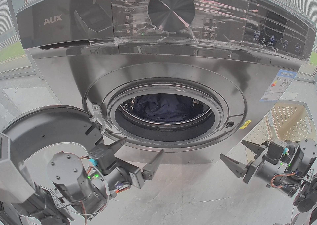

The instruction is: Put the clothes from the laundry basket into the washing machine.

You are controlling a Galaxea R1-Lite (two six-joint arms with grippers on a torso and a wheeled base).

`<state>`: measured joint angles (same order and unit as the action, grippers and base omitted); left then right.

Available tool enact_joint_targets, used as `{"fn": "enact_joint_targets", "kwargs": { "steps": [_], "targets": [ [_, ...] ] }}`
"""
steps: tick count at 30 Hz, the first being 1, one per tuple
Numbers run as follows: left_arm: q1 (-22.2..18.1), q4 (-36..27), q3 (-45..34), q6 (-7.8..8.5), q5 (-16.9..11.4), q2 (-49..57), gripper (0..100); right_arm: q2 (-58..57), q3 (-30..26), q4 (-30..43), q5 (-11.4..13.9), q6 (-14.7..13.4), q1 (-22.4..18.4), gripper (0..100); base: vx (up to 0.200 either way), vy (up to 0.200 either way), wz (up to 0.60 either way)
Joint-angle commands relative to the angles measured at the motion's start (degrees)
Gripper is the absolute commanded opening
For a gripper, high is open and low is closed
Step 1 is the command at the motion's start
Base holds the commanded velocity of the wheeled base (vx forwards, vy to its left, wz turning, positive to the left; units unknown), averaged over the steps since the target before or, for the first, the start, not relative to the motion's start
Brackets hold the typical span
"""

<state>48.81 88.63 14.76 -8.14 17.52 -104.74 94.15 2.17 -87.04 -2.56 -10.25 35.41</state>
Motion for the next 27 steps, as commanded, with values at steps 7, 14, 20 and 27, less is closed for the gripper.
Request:
{"fn": "enact_joint_targets", "kwargs": {
  "steps": [7, 14, 20, 27],
  "targets": [
    [-4.16, 0.14, -13.53, 0.41, 2.17, 17.73, 100, -25.07, -2.17, 18.93, -5.00, 3.40, -6.50, 100, -0.200, 0.000, 0.00],
    [-9.44, -6.98, -14.76, 1.29, 1.64, 28.72, 100, -39.48, -2.17, 33.78, -5.79, 4.19, -11.42, 100, -0.200, 0.000, 0.00],
    [-9.52, -20.33, -14.76, 1.73, 1.73, 41.37, 100, -53.98, -2.17, 49.42, -5.26, 6.56, -16.43, 100, -0.200, 0.000, 0.00],
    [-12.95, -41.96, -14.76, 1.82, 1.47, 60.53, 100, -68.22, -2.08, 63.31, -4.73, 7.00, -21.97, 100, -0.171, 0.000, 0.00]
  ]
}}
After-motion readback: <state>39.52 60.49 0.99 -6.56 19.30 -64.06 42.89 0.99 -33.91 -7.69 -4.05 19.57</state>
